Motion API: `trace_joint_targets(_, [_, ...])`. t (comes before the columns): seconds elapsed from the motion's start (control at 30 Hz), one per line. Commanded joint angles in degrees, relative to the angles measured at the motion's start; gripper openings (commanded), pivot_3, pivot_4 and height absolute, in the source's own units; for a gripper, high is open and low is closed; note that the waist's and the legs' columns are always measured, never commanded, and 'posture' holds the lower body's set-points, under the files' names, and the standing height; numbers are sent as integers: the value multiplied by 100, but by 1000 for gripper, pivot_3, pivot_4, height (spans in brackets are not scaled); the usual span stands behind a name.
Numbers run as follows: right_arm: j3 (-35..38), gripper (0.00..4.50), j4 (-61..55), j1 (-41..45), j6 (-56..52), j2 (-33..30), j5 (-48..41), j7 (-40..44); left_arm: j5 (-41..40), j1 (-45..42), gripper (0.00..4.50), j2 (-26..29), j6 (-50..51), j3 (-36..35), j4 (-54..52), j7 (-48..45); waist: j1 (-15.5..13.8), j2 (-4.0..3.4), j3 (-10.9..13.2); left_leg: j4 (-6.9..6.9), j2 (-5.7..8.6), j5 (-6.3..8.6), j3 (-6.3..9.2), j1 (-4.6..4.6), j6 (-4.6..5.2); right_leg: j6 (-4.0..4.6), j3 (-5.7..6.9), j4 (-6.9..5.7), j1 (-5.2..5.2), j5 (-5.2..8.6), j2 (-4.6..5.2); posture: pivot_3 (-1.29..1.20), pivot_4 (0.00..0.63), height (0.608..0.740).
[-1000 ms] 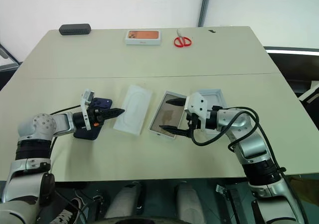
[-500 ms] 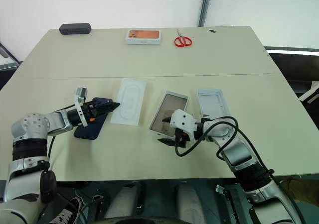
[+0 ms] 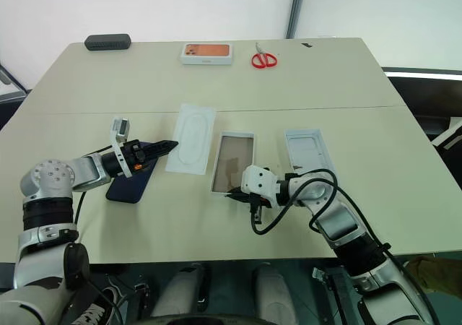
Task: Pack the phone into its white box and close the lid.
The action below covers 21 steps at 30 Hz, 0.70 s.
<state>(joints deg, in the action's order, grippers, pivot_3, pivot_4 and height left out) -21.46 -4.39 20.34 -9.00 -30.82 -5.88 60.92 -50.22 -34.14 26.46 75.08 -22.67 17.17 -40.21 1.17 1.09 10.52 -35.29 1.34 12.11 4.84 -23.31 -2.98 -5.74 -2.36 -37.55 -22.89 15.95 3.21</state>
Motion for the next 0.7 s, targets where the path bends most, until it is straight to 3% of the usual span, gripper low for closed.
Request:
trace_joint_targets(0.03, [-118,29,91,213,390,118,130,72,-247,28,0,-113,141,-88,-412,135,-6,0,0,0,0,0,0,0,0,0,0,0,0,0,0,0,150,740])
trace_joint_targets(0.2, [-84,29,229,440,25,363,-35,87,-314,144,0,-512,187,-160,-789,589,-12,0,0,-1,1,-1,3,0,-2,0,0,0,1,0,1,0,150,740])
trace_joint_targets(0.23, [-26,298,239,451,-96,400,-87,47,-338,175,0,-560,196,-178,-865,660,-10,0,0,-1,0,-1,3,0,-3,0,0,0,0,0,1,0,150,740])
trace_joint_targets(0.3, [21,948,270,447,-49,393,-19,-29,-364,243,0,-633,171,-206,-999,790,-15,0,0,0,0,-2,4,0,-4,0,0,0,0,0,2,0,150,740])
trace_joint_targets(0.47, [173,3605,83,328,-123,263,-45,-107,-459,313,0,-717,151,-284,-1148,1026,-21,0,0,0,2,-2,3,0,-4,0,0,0,0,0,3,0,150,740])
trace_joint_targets(0.53, [317,4440,-147,248,-180,122,-204,-2,-530,295,0,-781,180,-358,-1217,1184,-25,0,0,0,2,-2,3,0,-4,0,0,0,0,0,3,0,150,740])
trace_joint_targets(0.7, [780,4440,-480,12,-285,-361,-567,223,-831,476,0,-933,395,-493,-1616,1531,-33,2,1,-1,4,-2,3,-2,-4,0,0,1,1,0,6,0,150,740])
